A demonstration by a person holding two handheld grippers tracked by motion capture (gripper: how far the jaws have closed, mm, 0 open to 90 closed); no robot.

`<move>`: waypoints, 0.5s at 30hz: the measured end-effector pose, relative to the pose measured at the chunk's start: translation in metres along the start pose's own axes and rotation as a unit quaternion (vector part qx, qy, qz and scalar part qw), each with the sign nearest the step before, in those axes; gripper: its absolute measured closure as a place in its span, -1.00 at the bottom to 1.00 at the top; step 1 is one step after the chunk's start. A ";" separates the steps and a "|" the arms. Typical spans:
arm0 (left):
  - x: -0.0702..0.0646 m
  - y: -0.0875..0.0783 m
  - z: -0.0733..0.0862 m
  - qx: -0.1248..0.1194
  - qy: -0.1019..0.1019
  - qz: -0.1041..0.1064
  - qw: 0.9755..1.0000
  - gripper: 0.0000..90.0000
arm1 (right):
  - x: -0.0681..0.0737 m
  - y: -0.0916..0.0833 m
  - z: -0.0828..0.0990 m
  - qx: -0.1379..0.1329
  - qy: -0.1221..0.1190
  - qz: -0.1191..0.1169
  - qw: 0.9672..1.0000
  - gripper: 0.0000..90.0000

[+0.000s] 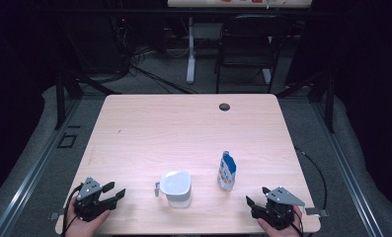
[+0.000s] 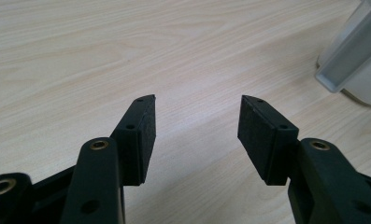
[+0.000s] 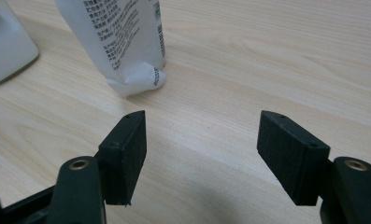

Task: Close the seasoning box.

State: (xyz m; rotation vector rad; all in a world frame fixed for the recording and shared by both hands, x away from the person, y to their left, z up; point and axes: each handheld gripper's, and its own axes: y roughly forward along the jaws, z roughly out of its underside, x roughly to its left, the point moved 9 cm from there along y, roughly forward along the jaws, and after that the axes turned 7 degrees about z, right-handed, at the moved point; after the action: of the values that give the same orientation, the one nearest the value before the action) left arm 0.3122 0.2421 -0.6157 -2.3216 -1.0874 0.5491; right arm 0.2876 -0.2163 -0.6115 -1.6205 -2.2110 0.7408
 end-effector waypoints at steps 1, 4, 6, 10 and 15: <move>0.000 0.001 0.001 0.002 -0.002 0.001 1.000 0.05 | -0.001 0.000 0.000 0.000 0.003 0.000 1.000 -0.27; 0.002 0.001 0.003 0.008 -0.001 -0.001 1.000 0.04 | -0.004 0.001 0.001 -0.001 0.013 0.002 1.000 -0.26; 0.004 0.002 0.004 0.006 -0.005 -0.004 1.000 0.04 | -0.006 0.002 0.002 0.000 0.018 0.002 1.000 -0.26; 0.007 0.001 0.005 0.005 -0.012 -0.005 1.000 0.03 | -0.009 0.003 0.004 0.001 0.021 0.005 1.000 -0.26; 0.006 0.002 0.006 0.007 -0.011 -0.004 1.000 0.02 | -0.011 0.005 0.005 0.004 0.017 0.010 1.000 -0.26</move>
State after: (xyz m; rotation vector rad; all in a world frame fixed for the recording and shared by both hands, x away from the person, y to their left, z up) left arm 0.3143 0.2475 -0.6223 -2.3037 -1.1003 0.5787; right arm 0.2920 -0.2270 -0.6179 -1.6410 -2.1688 0.7204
